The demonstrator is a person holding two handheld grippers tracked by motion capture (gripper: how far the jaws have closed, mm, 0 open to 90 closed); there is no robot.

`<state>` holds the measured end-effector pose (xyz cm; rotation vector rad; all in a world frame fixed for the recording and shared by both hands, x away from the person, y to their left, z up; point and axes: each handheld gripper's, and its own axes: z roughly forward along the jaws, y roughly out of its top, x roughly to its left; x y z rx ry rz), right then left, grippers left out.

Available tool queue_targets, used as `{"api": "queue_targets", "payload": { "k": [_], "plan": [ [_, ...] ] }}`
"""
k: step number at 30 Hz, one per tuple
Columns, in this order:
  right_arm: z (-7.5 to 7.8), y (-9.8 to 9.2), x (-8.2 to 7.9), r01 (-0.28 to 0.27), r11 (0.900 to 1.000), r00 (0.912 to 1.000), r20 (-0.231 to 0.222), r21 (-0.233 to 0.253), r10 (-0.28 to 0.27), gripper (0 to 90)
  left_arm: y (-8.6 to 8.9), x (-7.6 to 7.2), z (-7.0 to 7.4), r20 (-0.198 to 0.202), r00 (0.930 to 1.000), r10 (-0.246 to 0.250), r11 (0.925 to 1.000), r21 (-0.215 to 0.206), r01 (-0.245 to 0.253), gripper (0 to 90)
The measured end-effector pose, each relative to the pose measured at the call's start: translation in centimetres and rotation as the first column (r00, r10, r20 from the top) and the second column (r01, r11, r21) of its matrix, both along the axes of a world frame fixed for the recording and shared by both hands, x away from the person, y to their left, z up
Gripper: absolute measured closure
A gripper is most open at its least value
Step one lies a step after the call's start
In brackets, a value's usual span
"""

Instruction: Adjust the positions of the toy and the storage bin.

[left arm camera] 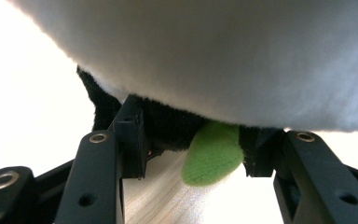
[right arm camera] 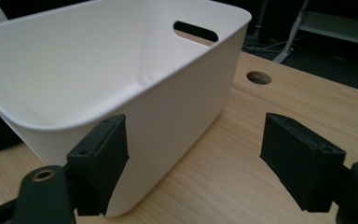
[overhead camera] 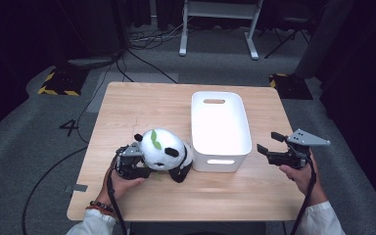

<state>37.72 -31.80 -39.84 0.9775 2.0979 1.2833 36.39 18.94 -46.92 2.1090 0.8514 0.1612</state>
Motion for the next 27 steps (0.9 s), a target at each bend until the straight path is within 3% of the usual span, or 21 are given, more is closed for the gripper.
{"api": "queue_targets", "payload": {
  "k": [4, 5, 8, 9, 11, 12, 15, 16, 21, 27],
  "plan": [
    [-1.3, -0.7, 0.3, 0.030, 0.999, 0.9993, -0.021, -0.037, -0.031, 22.7, 0.0, 0.0, 0.0, 0.000, 1.0000, -0.001, 1.0000, 0.000, 0.001, 51.3],
    [-2.5, -1.1, 0.7, 0.056, 0.995, 0.9977, -0.033, -0.080, -0.058, 22.7, 0.0, 0.0, 0.0, 0.000, 1.0000, -0.001, 1.0000, 0.000, 0.001, 51.3],
    [-3.5, -1.3, 1.1, 0.068, 0.990, 0.9955, -0.058, -0.120, -0.075, 22.7, 0.0, -0.1, 0.0, 0.004, 1.0000, -0.001, 1.0000, 0.008, 0.001, 51.3],
    [-4.7, -1.7, 1.3, 0.074, 0.984, 0.9932, -0.077, -0.159, -0.087, 22.7, -0.1, -0.1, 0.0, 0.010, 0.9999, -0.006, 0.9998, 0.021, 0.006, 51.3],
    [-5.2, -1.9, 1.4, 0.069, 0.986, 0.9919, -0.095, -0.152, -0.084, 22.7, -0.1, -0.1, 0.0, 0.010, 0.9999, -0.006, 0.9998, 0.021, 0.006, 51.3],
    [-6.4, -2.3, 1.5, 0.066, 0.986, 0.9883, -0.126, -0.153, -0.086, 22.7, -0.1, -0.1, 0.0, 0.010, 0.9999, -0.007, 0.9998, 0.018, 0.007, 51.3],
    [-7.2, -2.5, 1.6, 0.069, 0.982, 0.9850, -0.144, -0.176, -0.095, 22.6, -0.1, -0.1, 0.0, 0.011, 0.9999, -0.008, 0.9998, 0.017, 0.008, 51.4],
    [-8.0, -2.8, 1.7, 0.068, 0.981, 0.9806, -0.169, -0.181, -0.099, 22.5, -0.1, -0.1, 0.0, 0.011, 0.9999, -0.008, 0.9998, 0.016, 0.008, 51.4],
    [-9.2, -3.5, 1.8, 0.073, 0.985, 0.9707, -0.216, -0.156, -0.106, 22.3, -0.1, -0.2, -0.1, 0.012, 0.9999, -0.002, 0.9999, 0.010, 0.002, 51.5],
    [-10.3, -3.7, 2.0, 0.086, 0.983, 0.9615, -0.245, -0.160, -0.124, 20.3, -0.1, -0.2, -0.2, 0.015, 0.9999, -0.002, 1.0000, 0.002, 0.002, 51.5]
  ]
}}
